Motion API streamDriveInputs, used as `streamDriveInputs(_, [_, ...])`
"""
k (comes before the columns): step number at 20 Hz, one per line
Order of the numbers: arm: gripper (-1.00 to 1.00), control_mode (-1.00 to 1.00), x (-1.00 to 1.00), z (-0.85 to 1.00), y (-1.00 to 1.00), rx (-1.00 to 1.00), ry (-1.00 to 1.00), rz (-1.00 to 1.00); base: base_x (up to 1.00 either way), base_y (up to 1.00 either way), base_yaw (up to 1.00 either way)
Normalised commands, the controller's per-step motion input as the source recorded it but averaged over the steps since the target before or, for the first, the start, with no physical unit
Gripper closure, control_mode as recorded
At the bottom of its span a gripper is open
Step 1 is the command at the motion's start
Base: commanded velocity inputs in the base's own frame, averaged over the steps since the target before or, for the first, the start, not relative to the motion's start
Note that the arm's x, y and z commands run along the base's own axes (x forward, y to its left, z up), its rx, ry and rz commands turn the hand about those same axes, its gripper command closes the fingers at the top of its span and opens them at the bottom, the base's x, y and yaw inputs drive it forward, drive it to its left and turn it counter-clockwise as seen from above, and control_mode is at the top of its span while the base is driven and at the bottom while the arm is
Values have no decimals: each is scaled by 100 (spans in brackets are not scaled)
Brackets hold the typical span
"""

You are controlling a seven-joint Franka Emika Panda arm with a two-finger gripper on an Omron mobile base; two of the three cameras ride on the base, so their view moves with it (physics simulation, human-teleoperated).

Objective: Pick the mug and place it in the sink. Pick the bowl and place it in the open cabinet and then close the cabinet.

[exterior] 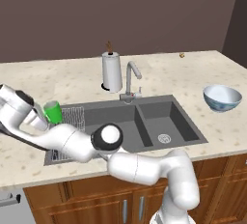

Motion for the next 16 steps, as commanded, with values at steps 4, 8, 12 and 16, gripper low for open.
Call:
streamDriveInputs(4, [100, -100, -48, 18, -100, 16, -10, -29, 0, 0, 0])
streamDriveInputs(8, [100, -100, -56, 0, -100, 14, -26, -10, 0, 0, 0])
streamDriveInputs(12, [100, -100, -79, 0, -100, 12, -36, -1, 0, 0, 0])
streamDriveInputs(16, [100, -100, -89, 2, -100, 24, -23, -2, 0, 0, 0])
